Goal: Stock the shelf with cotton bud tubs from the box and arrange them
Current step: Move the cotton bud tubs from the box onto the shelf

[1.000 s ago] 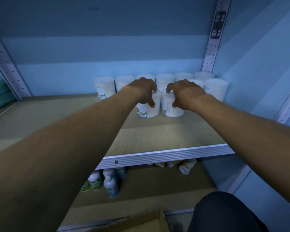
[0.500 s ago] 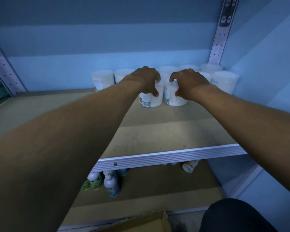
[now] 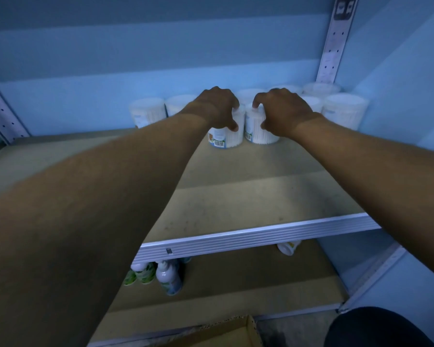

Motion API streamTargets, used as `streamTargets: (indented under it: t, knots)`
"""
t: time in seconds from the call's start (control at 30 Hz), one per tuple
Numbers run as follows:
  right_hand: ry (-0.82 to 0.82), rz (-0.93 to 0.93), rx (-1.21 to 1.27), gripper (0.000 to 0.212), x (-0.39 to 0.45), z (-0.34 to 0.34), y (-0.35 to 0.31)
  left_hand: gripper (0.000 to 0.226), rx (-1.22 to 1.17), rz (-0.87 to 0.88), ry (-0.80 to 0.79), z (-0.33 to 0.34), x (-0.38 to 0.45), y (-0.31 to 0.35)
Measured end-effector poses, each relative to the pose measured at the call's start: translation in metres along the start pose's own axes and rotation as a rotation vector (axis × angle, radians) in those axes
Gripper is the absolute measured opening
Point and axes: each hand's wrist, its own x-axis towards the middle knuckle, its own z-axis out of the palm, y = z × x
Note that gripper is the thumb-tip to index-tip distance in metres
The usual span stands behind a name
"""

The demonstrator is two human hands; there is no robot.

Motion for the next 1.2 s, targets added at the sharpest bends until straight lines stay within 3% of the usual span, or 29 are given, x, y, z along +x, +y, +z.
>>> streamTargets:
  t: [0.23, 0.4, 0.5, 0.9, 1.2]
  knots:
    - [-0.024, 0.012, 0.061, 0.049, 0.005, 0.002, 0.005, 0.068, 0.005, 0.006, -0.011, -0.003, -0.001, -0.001]
    - [-0.105, 0.004, 0.175, 0.070, -0.003, -0.003, 0.007, 0.076, -0.044, -0.002, -0.041, -0.004, -0.012, 0.002]
    - [-0.088, -0.023, 0.195, 0.070, -0.016, -0.011, 0.003, 0.080, -0.056, -0.001, -0.022, -0.008, -0.030, 0.003]
    - [-0.083, -0.074, 0.207, 0.064, -0.100, -0.056, -0.045, 0.077, -0.055, -0.045, -0.052, -0.045, -0.149, -0.012]
    - [-0.062, -0.166, 0.339, 0.062, -0.175, -0.053, -0.094, 0.074, -0.058, -0.031, -0.036, -0.055, -0.256, -0.026]
